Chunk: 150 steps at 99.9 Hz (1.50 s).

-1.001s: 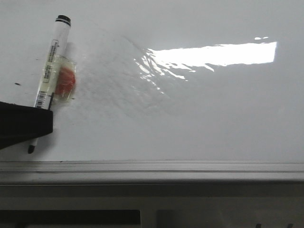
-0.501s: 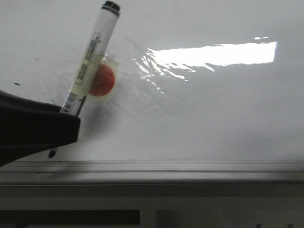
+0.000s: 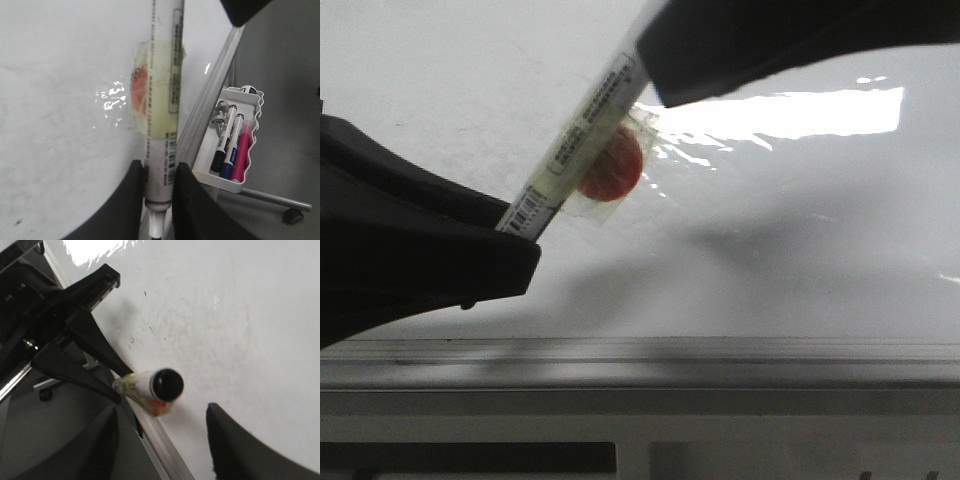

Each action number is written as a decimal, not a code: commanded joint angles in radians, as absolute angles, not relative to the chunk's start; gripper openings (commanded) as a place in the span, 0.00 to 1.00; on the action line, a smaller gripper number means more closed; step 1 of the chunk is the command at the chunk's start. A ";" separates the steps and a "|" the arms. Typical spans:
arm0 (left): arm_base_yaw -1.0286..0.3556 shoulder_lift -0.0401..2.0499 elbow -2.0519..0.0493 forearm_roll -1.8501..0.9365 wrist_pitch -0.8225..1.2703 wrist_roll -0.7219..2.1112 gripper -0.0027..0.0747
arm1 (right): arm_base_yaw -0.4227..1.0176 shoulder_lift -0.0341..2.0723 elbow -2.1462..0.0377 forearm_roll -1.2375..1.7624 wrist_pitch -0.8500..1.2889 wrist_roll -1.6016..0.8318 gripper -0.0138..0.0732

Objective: Write number 8 on whiteboard

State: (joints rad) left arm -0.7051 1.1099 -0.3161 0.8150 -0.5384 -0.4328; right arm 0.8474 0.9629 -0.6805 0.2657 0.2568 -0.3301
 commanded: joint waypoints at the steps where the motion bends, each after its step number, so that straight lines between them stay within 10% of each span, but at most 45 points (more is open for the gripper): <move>1: -0.708 1.103 -0.347 0.794 -0.590 -0.445 0.01 | 0.853 1.001 -0.748 0.304 0.190 -0.342 0.56; 18: -0.708 1.103 -0.347 0.794 -0.590 -0.445 0.01 | 0.853 1.074 -0.793 0.349 0.208 -0.342 0.51; 47: -0.708 1.103 -0.347 0.798 -0.590 -0.445 0.09 | 0.851 1.095 -0.803 0.384 0.241 -0.342 0.08; 70: -0.708 1.099 -0.347 0.796 -0.590 -0.445 0.42 | 0.851 1.095 -0.803 0.384 0.254 -0.343 0.08; 150: -0.708 0.698 -0.347 0.618 -0.292 -0.445 0.42 | 0.634 1.084 -1.024 0.384 0.346 -0.284 0.10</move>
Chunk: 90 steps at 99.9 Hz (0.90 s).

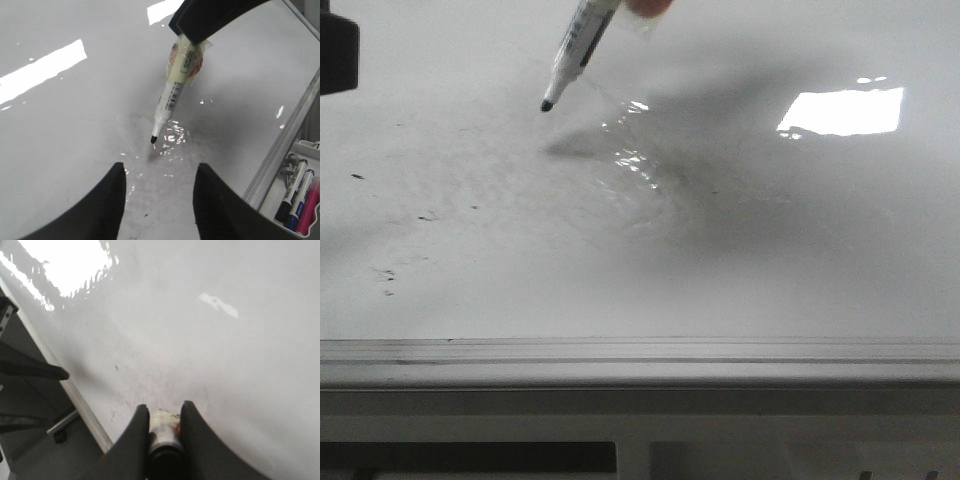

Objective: Write number 8 on whiteboard

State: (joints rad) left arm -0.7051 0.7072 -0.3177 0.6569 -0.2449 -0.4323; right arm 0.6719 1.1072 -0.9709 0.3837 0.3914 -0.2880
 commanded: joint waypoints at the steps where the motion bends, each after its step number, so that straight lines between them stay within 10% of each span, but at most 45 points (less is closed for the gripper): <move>1: -0.708 0.698 -0.347 0.619 -0.292 -0.445 0.42 | 0.627 1.086 -1.026 0.384 0.346 -0.284 0.10; 90: -0.708 0.698 -0.347 0.609 -0.292 -0.445 0.42 | 0.641 1.191 -1.009 0.310 0.404 -0.239 0.11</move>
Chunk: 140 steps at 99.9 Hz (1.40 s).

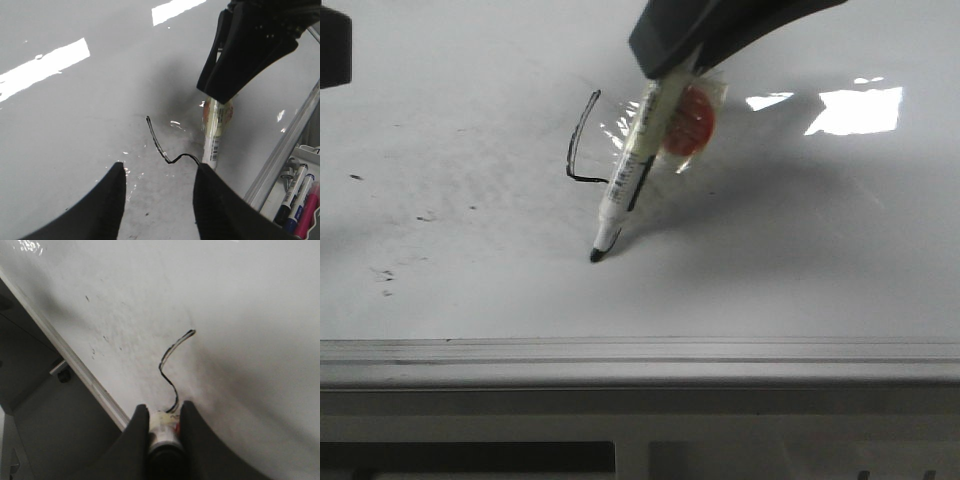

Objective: Write number 8 on whiteboard

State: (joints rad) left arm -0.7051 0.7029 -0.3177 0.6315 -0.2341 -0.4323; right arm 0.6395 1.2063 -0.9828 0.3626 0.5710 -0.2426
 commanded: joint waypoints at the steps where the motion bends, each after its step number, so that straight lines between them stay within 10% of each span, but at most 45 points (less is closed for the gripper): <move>1: -0.708 0.698 -0.347 0.609 -0.292 -0.445 0.42 | 0.641 1.187 -1.008 0.310 0.398 -0.240 0.11; 78: -0.708 0.700 -0.347 0.609 -0.292 -0.445 0.42 | 0.605 1.093 -1.008 0.293 0.318 -0.237 0.11; 140: -0.790 0.881 -0.347 0.645 -0.426 -0.438 0.42 | 0.863 1.128 -1.008 0.347 0.413 -0.209 0.11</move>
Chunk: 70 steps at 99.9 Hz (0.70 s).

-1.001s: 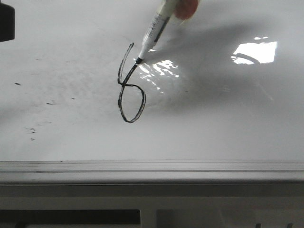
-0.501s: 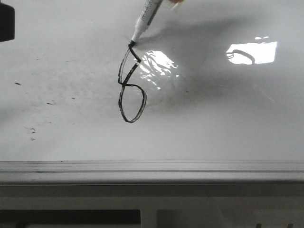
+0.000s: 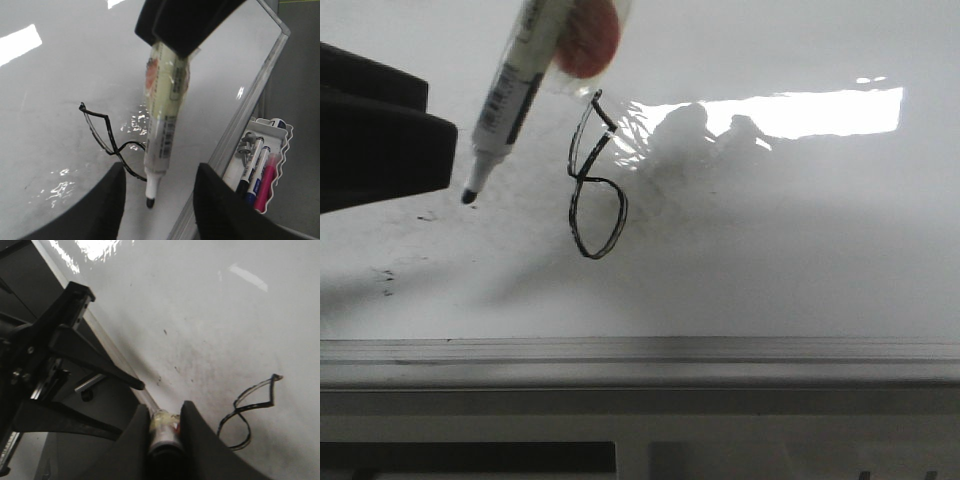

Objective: Write number 8 on whiteboard

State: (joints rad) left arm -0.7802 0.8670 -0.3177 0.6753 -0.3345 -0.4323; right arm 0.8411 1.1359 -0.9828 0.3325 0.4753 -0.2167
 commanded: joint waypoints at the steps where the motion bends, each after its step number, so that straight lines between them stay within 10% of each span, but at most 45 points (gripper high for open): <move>1: -0.790 0.884 -0.347 0.645 -0.431 -0.438 0.42 | 0.864 1.129 -1.008 0.347 0.413 -0.209 0.11; 29: -0.790 0.940 -0.347 0.643 -0.498 -0.438 0.39 | 0.896 1.156 -1.008 0.361 0.406 -0.207 0.11; 51: -0.790 0.945 -0.347 0.643 -0.498 -0.438 0.00 | 0.897 1.156 -1.008 0.362 0.418 -0.207 0.11; 70: -0.790 0.945 -0.347 0.645 -0.498 -0.438 0.01 | 0.897 1.156 -1.008 0.365 0.421 -0.196 0.12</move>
State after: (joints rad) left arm -0.7802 0.9502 -0.3177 0.6830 -0.4251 -0.4258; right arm 0.8943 1.1747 -0.9789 0.3442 0.4708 -0.2011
